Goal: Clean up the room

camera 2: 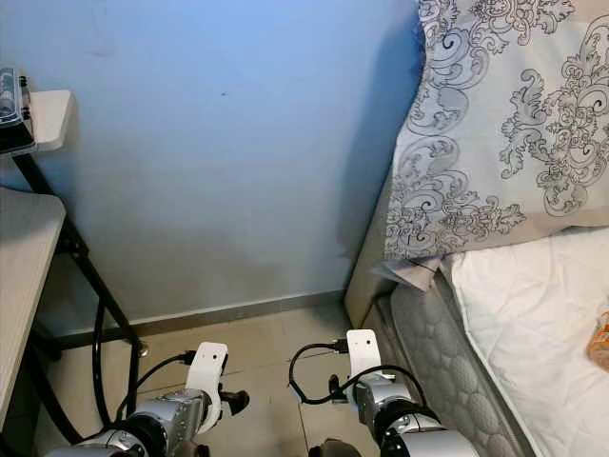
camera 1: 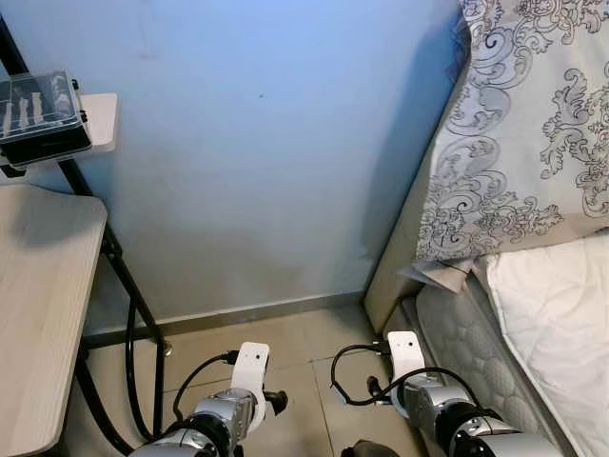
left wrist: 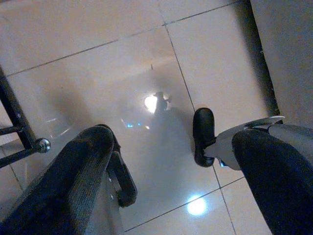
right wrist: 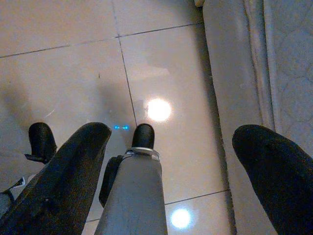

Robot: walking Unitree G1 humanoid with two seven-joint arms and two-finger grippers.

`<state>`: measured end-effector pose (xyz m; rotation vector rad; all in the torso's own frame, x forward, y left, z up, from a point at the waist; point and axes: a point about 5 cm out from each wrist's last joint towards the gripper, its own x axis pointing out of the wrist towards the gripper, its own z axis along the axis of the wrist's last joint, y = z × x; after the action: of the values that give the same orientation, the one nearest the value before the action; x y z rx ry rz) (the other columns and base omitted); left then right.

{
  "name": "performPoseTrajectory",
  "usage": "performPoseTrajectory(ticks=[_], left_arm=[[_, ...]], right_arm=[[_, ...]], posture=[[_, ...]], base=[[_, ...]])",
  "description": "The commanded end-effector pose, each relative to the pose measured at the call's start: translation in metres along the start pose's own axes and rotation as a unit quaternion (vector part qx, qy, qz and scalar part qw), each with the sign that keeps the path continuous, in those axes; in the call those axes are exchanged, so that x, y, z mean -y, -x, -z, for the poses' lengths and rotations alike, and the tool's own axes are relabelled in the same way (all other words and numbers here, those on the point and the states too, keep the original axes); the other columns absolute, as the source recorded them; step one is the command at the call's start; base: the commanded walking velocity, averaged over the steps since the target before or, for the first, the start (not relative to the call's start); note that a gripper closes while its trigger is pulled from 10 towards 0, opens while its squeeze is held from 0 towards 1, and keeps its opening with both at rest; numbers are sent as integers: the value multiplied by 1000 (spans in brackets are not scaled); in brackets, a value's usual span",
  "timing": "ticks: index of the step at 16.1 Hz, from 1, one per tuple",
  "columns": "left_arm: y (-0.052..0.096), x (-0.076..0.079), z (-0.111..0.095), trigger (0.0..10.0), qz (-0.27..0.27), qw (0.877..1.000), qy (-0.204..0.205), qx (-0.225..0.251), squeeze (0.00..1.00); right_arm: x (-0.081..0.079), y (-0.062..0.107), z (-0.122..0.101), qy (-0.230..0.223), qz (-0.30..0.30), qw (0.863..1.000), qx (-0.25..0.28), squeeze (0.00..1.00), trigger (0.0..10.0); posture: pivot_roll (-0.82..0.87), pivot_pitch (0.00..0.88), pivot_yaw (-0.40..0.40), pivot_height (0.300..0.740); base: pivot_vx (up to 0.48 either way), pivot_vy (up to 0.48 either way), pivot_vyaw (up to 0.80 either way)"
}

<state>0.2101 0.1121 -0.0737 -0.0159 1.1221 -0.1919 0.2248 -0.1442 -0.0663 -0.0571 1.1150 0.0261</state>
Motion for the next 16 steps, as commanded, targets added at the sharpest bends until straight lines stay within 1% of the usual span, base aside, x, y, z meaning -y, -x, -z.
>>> performPoseTrajectory(ticks=[1,3,4,5,6,8,10,13,14,15,16], left_arm=[[15,-59,-44,10000,-48,991,62,110,0],[15,-59,-44,10000,-48,991,62,110,0],[15,-57,-42,10000,-46,992,56,105,0],[13,-49,-41,10000,-40,994,24,102,0],[12,-47,-41,10000,-38,994,11,101,0],[12,-47,-38,10000,-39,995,9,97,0],[12,-49,-36,10000,-41,994,10,96,0],[12,-49,-37,10000,-41,994,10,98,0],[12,-48,-38,10000,-41,994,8,102,0],[13,-46,-48,10000,-38,992,1,123,0],[16,-43,-64,10000,-28,987,5,160,0]], right_arm=[[-13,8,-53,-22,-60,988,139,0,10000],[-13,8,-53,-22,-60,988,139,0,10000],[-13,7,-48,-22,-53,991,124,0,10000],[-12,4,-33,23,-35,994,97,0,10000],[-11,3,-30,37,-29,995,91,0,10000],[-11,4,-31,30,-30,995,93,0,10000],[-13,4,-30,32,-35,994,96,0,10000],[-13,4,-32,21,-35,994,102,0,10000],[-13,5,-37,10,-33,992,118,0,10000],[-15,7,-45,3,-34,990,139,0,10000],[-17,10,-59,-2,-46,985,169,0,10000]], posture=[[-100,0,-6,698],[-100,0,-6,698],[-100,0,-4,698],[-81,0,-32,698],[-81,0,-33,698],[-81,0,-31,698],[-81,0,-31,698],[-86,0,-27,698],[-84,0,-24,698],[-83,0,-22,698],[-77,0,-20,698]], base=[[0,0,0],[0,0,0],[0,0,0],[0,0,0],[0,0,0],[0,0,0],[0,0,0],[0,0,0],[0,0,0],[0,0,0],[0,0,0]])
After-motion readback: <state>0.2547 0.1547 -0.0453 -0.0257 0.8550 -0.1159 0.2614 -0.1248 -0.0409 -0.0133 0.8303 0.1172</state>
